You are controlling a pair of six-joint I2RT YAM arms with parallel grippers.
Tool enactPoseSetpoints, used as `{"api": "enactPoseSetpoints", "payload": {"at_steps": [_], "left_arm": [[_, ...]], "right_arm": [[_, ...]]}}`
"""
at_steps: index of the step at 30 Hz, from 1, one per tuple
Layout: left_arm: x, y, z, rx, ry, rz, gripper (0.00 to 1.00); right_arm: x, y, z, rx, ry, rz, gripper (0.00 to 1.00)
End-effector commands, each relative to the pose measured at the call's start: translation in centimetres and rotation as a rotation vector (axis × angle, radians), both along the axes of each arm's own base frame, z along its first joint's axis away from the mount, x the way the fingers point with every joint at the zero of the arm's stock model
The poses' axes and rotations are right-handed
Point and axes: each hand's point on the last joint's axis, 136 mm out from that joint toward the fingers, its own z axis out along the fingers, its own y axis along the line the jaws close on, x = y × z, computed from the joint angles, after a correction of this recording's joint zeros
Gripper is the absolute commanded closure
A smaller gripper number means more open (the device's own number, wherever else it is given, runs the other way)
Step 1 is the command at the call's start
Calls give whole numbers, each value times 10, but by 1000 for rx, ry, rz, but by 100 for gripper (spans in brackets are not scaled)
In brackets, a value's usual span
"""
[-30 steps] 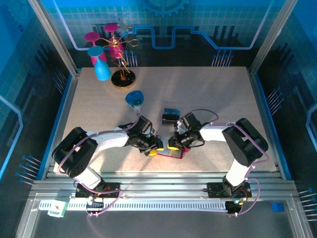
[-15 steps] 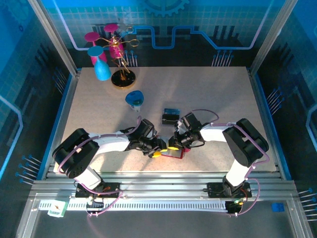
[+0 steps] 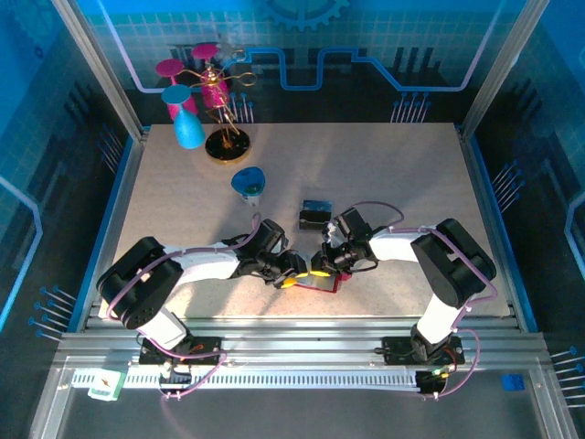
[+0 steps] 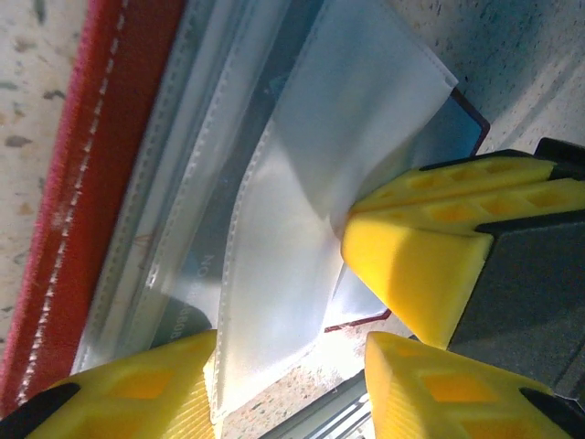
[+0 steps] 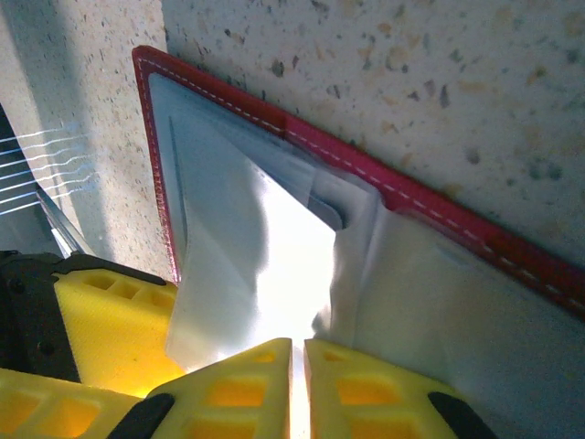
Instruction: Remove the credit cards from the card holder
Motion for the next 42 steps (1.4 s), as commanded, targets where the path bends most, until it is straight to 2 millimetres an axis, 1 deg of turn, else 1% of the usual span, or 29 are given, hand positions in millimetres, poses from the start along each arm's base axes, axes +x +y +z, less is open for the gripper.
{"api": "enactPoseSetpoints", "payload": {"at_steps": [1, 5, 12, 16, 19, 22, 24, 30, 34, 38, 42], "left_arm": [[5, 5, 5, 10, -20, 32, 56], [13, 1, 6, 6, -29, 24, 57], [34, 0, 8, -13, -78, 12, 57], [43, -10, 11, -53, -91, -26, 57], [47, -13, 7, -57, -89, -29, 58], [52, -10, 0, -45, -78, -23, 58], [56, -8, -1, -44, -80, -14, 59], [56, -7, -4, -48, -78, -25, 69], [59, -7, -3, -33, -89, -27, 72], [61, -6, 1, -17, -107, -41, 81], [61, -3, 6, -2, -119, -48, 92]], "right_arm": [[2, -7, 2, -21, -1, -17, 87], [2, -7, 2, -20, 0, -16, 87], [1, -6, 4, -14, 2, -12, 87], [2, -6, 7, -13, -5, -11, 87], [2, -6, 9, -15, -8, -11, 87], [3, -6, 10, -14, -13, -15, 87], [3, -6, 11, -14, -12, -18, 87], [4, -6, 16, -10, -25, -18, 87], [6, -4, 20, -2, -34, -19, 87], [8, -4, 27, 6, -47, -23, 87], [9, -6, 41, 0, -76, -21, 83]]}}
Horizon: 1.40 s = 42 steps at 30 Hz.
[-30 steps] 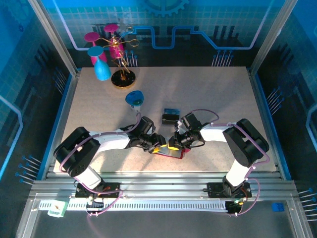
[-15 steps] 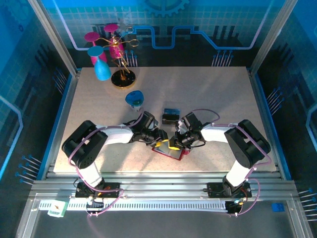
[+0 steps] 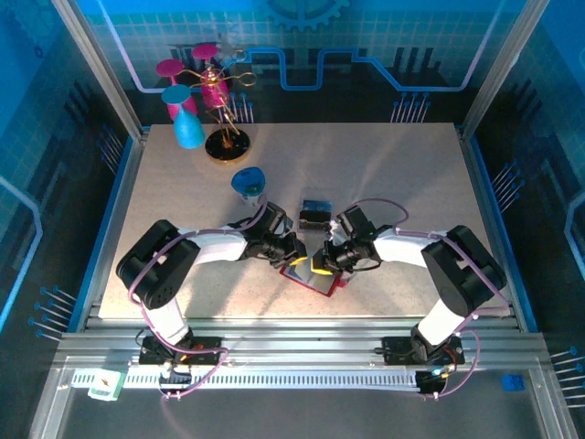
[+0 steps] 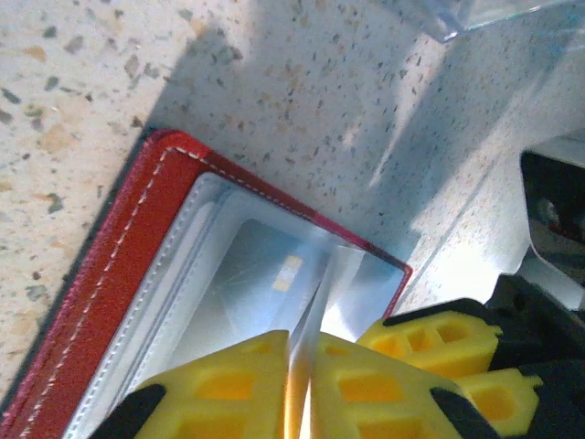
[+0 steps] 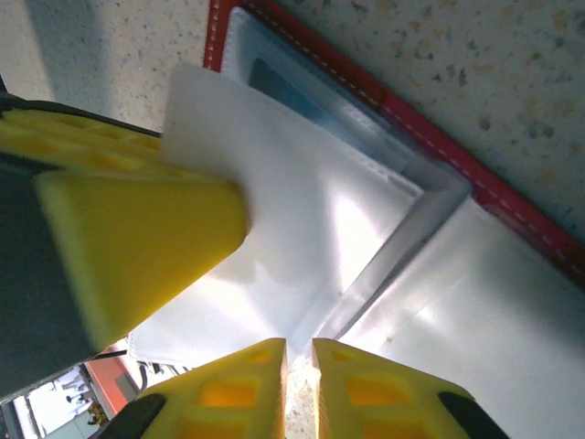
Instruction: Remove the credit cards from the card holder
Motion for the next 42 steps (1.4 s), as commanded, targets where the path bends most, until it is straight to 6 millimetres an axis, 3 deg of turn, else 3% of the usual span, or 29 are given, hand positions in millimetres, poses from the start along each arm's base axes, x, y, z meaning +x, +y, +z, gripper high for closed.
{"api": "enactPoseSetpoints", "payload": {"at_steps": [1, 7, 12, 15, 18, 30, 37, 42], "left_arm": [[2, 4, 6, 28, -23, -16, 93], [4, 20, 16, 67, -43, 24, 96], [4, 32, 23, 75, -55, 59, 96], [3, 36, 24, 81, -57, 70, 96], [2, 38, 23, 81, -49, 74, 96], [-1, 32, 19, 57, -25, 51, 95], [0, 31, 18, 49, -23, 51, 95], [-1, 31, 19, 46, -21, 49, 94]], "right_arm": [[10, -3, 24, -2, -55, -11, 82], [5, -17, 35, -47, -67, -15, 80], [-15, -33, 34, -137, -40, 21, 78], [-26, -55, 31, -283, -50, 38, 71], [-29, -64, 33, -332, -58, 24, 63], [-33, -10, 17, -246, -9, 48, 56], [-30, -24, 0, -394, -37, 47, 58], [-30, -22, -3, -371, -31, 49, 73]]}}
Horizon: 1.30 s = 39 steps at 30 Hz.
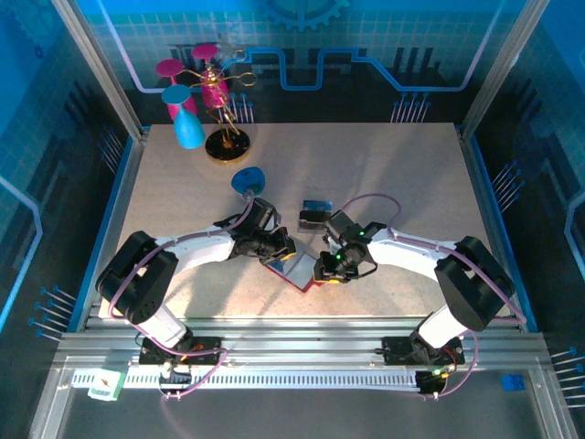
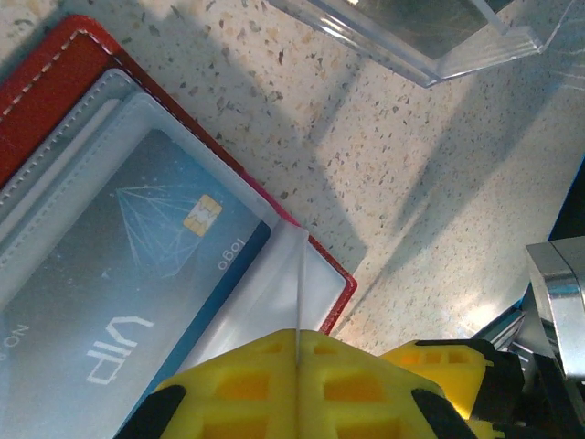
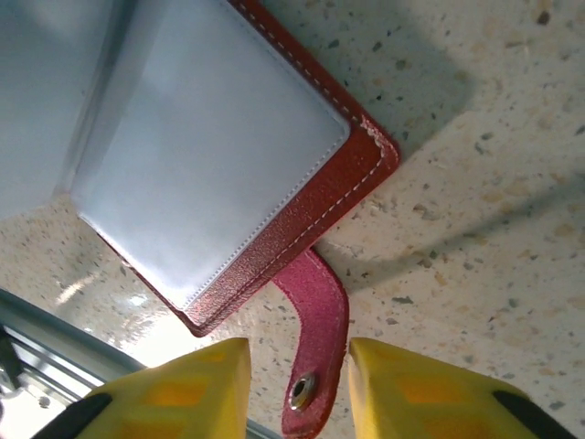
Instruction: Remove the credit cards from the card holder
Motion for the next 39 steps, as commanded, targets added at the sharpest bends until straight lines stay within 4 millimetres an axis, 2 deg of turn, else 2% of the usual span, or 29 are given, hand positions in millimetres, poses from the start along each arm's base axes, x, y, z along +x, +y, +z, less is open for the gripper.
{"api": "enactPoseSetpoints", "payload": {"at_steps": [1, 8, 11, 15, 17, 26, 36, 39], "left_arm": [[-4, 1, -3, -12, 20, -16, 94], [-13, 8, -4, 4, 26, -13, 94], [-17, 12, -4, 7, 24, -11, 94], [-18, 12, -2, -2, 17, -6, 93], [-15, 10, 1, -8, 10, -7, 93], [3, -16, 15, -80, -8, -57, 87], [6, -54, 7, -110, 31, -147, 61], [7, -65, 0, -108, 43, -167, 57]], "right_arm": [[2, 1, -2, -11, 1, 2, 77], [6, -7, -1, -6, -6, 8, 96], [14, -12, 2, 1, -18, 11, 100], [23, -17, 2, 15, -20, 13, 100], [36, -12, 10, 37, -44, 18, 100], [58, -14, 7, 78, -61, -8, 100], [68, -30, 4, 90, -63, -56, 100], [69, -37, 3, 94, -61, -73, 100]]}}
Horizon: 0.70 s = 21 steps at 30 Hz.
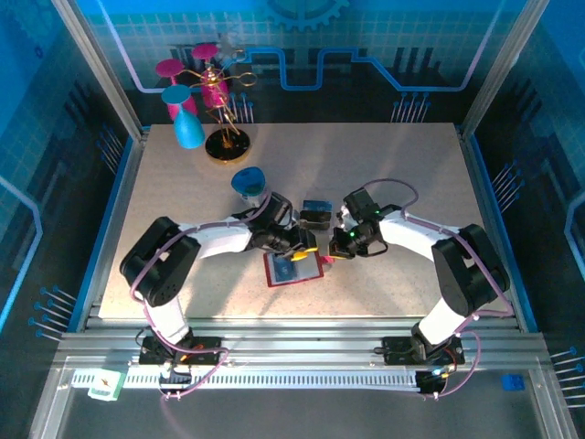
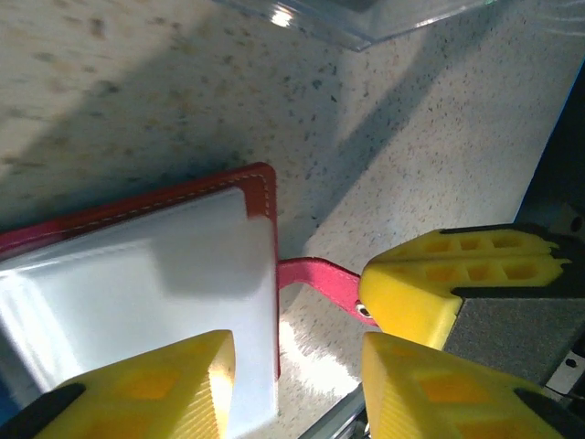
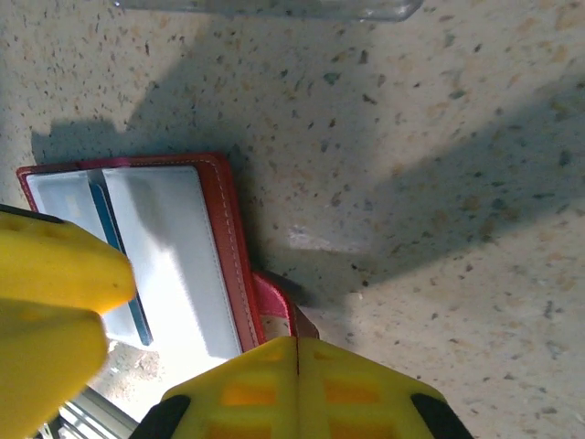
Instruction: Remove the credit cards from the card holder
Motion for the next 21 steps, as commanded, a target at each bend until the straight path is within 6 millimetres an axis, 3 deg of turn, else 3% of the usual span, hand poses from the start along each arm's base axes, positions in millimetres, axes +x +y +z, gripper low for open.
{"api": "enactPoseSetpoints", "payload": {"at_steps": [1, 10, 16, 21], "left_arm": [[0, -19, 2, -33, 2, -53, 56], [10, -38, 2, -50, -10, -56, 54], [17, -34, 16, -36, -72, -30, 53], [20, -22, 25, -24, -95, -4, 53]], "right_arm": [[-2, -8, -2, 16, 10, -6, 100], [-12, -32, -12, 4, 41, -53, 100], [-13, -44, -10, 4, 39, -83, 100], [-10, -41, 0, 19, 30, -86, 91]]}}
